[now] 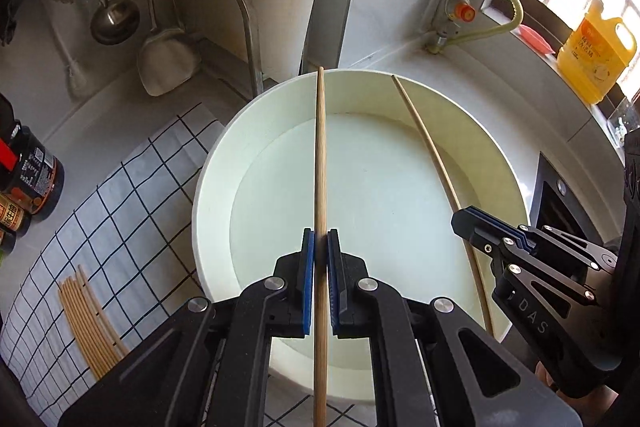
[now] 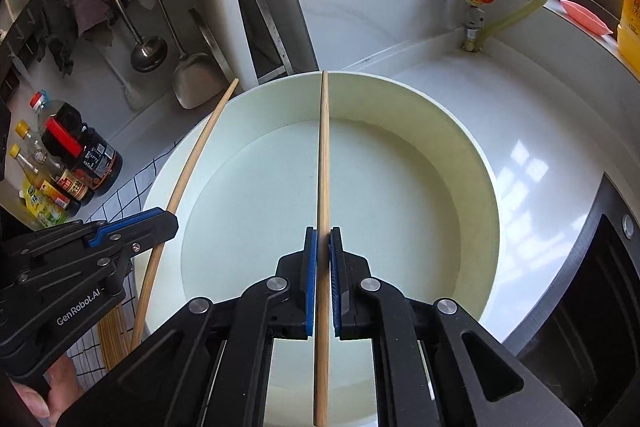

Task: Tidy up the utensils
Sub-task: 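Carry the left tool's chopstick over the white basin while the right tool carries its own, then open the left tool to drop its chopstick in the basin while the right tool opens too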

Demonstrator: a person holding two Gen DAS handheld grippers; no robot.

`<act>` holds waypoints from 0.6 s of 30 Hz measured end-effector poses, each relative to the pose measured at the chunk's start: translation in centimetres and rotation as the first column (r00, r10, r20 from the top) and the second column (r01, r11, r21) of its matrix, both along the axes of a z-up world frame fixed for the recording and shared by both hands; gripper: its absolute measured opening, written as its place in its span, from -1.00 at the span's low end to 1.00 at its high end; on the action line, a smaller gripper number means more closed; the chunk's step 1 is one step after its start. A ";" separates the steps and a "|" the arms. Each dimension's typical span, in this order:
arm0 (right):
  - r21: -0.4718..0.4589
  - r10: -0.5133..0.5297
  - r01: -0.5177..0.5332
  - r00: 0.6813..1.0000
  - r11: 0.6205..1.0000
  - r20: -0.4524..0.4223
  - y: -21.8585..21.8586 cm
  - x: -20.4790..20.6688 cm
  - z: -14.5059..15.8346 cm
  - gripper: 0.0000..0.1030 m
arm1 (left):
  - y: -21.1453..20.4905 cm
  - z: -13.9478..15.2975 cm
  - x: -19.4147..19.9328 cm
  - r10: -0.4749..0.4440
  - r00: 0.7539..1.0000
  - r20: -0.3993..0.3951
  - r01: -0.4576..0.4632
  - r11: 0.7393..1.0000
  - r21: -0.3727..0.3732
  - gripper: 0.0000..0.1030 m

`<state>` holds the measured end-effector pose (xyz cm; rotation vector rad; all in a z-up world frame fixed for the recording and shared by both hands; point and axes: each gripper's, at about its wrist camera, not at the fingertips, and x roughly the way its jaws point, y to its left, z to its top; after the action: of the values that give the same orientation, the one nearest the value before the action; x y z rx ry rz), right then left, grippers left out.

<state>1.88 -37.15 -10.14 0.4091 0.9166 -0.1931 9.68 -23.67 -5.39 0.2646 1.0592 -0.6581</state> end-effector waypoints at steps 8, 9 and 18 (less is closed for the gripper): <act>0.023 0.008 -0.007 0.999 1.000 -0.050 -1.0 1.5 -2.2 -0.88 | -1.4 -1.9 1.5 0.011 0.999 -0.043 -0.009 0.999 0.035 -0.86; 0.027 0.007 -0.006 0.998 1.000 -0.055 -1.2 1.6 -2.4 -0.88 | -1.5 -2.1 1.5 0.013 0.999 -0.049 -0.011 0.999 0.041 -0.86; 0.042 -0.012 0.015 0.997 0.999 -0.081 -2.1 1.6 -3.0 -0.72 | -1.6 -3.0 1.5 0.028 0.997 -0.065 -0.023 0.996 0.082 -0.24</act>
<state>3.48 -39.26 -13.16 0.4497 0.9986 -0.2035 11.23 -25.32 -8.37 0.3013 1.1525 -0.6046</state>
